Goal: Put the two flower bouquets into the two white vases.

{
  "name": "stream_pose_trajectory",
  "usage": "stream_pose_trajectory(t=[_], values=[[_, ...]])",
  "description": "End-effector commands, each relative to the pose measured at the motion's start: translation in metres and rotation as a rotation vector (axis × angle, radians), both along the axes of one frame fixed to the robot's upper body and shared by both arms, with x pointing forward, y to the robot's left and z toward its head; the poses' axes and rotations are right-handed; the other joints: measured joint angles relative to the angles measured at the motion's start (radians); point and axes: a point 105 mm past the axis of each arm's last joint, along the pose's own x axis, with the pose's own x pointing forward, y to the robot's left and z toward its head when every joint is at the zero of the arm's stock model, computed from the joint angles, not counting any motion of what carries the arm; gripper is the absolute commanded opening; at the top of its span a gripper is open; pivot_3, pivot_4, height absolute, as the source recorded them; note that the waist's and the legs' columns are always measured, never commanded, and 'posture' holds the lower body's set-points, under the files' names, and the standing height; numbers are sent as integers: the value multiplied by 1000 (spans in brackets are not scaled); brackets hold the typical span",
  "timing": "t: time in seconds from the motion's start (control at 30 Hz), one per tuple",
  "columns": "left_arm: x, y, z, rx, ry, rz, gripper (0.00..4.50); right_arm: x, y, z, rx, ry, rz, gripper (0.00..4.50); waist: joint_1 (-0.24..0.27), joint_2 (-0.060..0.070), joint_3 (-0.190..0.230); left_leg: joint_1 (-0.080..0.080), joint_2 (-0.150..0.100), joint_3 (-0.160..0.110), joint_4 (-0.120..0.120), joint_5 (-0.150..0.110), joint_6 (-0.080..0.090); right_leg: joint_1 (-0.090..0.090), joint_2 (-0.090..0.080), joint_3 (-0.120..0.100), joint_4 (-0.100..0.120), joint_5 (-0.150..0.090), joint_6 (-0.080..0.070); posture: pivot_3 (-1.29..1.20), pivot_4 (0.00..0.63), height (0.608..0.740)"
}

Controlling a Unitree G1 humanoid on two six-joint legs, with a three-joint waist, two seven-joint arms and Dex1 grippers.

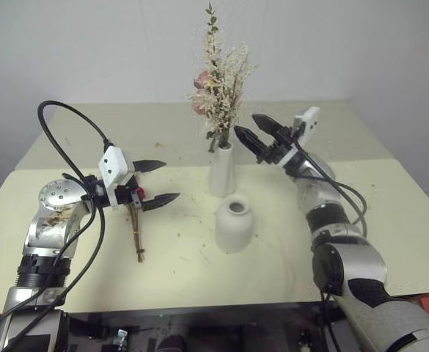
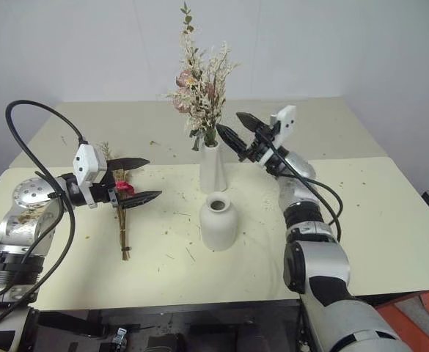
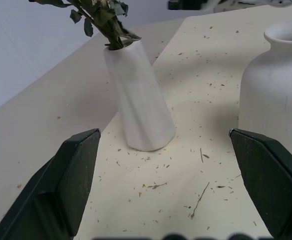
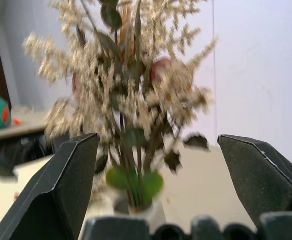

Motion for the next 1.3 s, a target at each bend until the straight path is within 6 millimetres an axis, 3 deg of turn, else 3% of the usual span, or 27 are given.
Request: stream_pose_trajectory(t=[0.03, 0.13, 0.27, 0.5, 0.6, 0.8, 1.0, 1.17, 1.3], values=[[-5, 5, 20, -32, -68, 116, 4500, -19, -19, 17, -121, -110, -31, 4467, 1, 0, 0, 0, 0, 0, 0, 0, 0, 0, 0, 0, 0, 0, 0, 0, 150, 740], [0, 6, 26, -47, -30, 312, 4500, -30, -29, 12, -273, -69, -61, 4467, 5, 0, 0, -1, 0, 0, 0, 0, 0, 0, 0, 0, 0, 0, 0, 0, 150, 740], [-3, 13, 29, -80, 71, 634, 4500, -52, -35, 26, -397, -43, -79, 4467, 3, 0, 0, 0, 0, 0, 1, 0, 0, 0, 0, 0, 2, -3, 6, 0, 150, 740], [-21, 43, -2, 18, 287, 1099, 4500, -82, -29, 25, -544, 139, -1, 4467, 3, -1, 0, 1, 0, -1, 2, 0, 0, 2, 0, 0, 1, -5, 9, 0, 150, 740], [-21, 60, -14, -19, 313, 1264, 4500, -97, -21, 27, -587, 180, 91, 4467, 9, -1, 0, 2, -1, -1, 2, 0, 0, 2, 0, 0, 1, -5, 9, 0, 150, 740], [-22, 59, -27, -83, 371, 1303, 4500, -123, 0, 34, -663, 108, 253, 4467, 24, -1, 0, 0, -1, -1, 1, 0, 0, 2, 0, 0, -2, -4, 6, 0, 150, 740], [-14, 61, -48, -139, 511, 1333, 4500, -123, 4, 29, -679, 87, 245, 4467, 40, -2, 0, 0, -1, -1, 2, 0, -1, 2, 0, -1, -2, -5, 8, 0, 150, 740], [11, 46, -41, -219, 621, 1246, 4500, -121, -2, 26, -665, 99, 193, 4467, 59, -3, 0, -1, -1, -1, 2, 0, -1, 2, 0, -2, -3, -3, 5, 0, 150, 740], [17, 29, -38, -200, 645, 1154, 4500, -123, -9, 23, -670, 114, 156, 4467, 57, -3, 0, -2, -2, -1, 2, 0, -1, 2, -1, -1, -4, -1, 4, 0, 150, 740]])
